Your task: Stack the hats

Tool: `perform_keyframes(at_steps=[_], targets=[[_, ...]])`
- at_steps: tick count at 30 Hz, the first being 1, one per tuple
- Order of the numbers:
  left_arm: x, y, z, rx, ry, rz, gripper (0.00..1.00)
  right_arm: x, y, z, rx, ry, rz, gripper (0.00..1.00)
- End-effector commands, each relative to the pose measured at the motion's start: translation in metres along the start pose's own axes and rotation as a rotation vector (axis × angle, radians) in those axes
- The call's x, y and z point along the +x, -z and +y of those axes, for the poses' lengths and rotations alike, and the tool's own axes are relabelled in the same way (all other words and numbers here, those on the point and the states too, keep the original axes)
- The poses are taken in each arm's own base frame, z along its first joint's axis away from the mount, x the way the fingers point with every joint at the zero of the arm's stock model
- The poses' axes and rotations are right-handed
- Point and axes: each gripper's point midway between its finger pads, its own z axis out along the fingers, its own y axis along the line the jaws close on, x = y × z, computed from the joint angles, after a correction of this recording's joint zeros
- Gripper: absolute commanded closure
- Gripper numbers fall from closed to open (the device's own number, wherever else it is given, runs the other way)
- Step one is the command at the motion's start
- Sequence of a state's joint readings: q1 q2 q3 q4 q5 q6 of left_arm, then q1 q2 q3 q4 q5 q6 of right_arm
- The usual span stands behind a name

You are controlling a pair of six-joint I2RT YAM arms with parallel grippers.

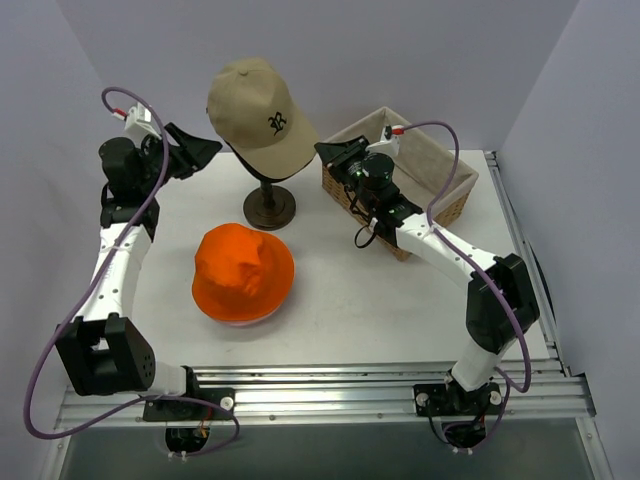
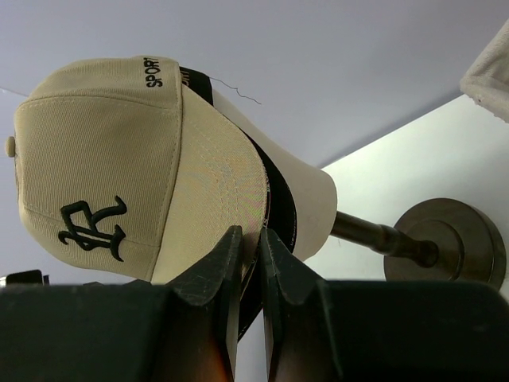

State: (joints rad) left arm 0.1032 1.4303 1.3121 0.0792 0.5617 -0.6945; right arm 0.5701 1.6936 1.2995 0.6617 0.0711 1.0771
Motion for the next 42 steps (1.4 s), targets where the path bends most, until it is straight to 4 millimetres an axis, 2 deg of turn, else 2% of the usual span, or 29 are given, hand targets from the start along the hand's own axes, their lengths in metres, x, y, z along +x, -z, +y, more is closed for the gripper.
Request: perform_keyframes(at_steps=[1, 3, 5, 10, 15, 21, 25, 26, 33, 42], targets=[[0.004, 0.004, -0.045, 0.163, -0.079, -0.002, 0.33, -0.017, 0.011, 0.033, -0.074, -0.014, -0.031, 1.00], [0.017, 0.003, -0.044, 0.172, -0.070, 0.016, 0.36, -0.018, 0.012, 0.034, -0.077, -0.018, -0.031, 1.00], [0.026, 0.001, -0.045, 0.186, -0.068, 0.031, 0.46, -0.017, 0.013, 0.034, -0.078, -0.019, -0.029, 1.00], [0.049, -0.003, -0.045, 0.158, -0.078, 0.075, 0.47, -0.017, 0.014, 0.035, -0.082, -0.018, -0.025, 1.00], [0.053, 0.000, -0.044, 0.160, -0.076, 0.063, 0.47, -0.017, 0.013, 0.035, -0.080, -0.016, -0.025, 1.00], [0.065, -0.007, -0.037, 0.167, -0.056, 0.093, 0.46, -0.015, 0.013, 0.037, -0.087, -0.020, -0.022, 1.00], [0.059, -0.009, -0.052, 0.270, -0.051, 0.051, 0.48, -0.014, 0.013, 0.037, -0.088, -0.017, -0.019, 1.00], [0.062, -0.010, -0.054, 0.287, -0.043, 0.069, 0.49, -0.014, 0.013, 0.037, -0.087, -0.020, -0.020, 1.00], [0.066, -0.009, -0.051, 0.293, -0.039, 0.069, 0.55, -0.014, 0.016, 0.038, -0.095, -0.018, -0.019, 1.00], [0.071, -0.014, -0.048, 0.314, -0.025, 0.075, 0.54, -0.016, 0.018, 0.041, -0.102, -0.018, -0.018, 1.00]])
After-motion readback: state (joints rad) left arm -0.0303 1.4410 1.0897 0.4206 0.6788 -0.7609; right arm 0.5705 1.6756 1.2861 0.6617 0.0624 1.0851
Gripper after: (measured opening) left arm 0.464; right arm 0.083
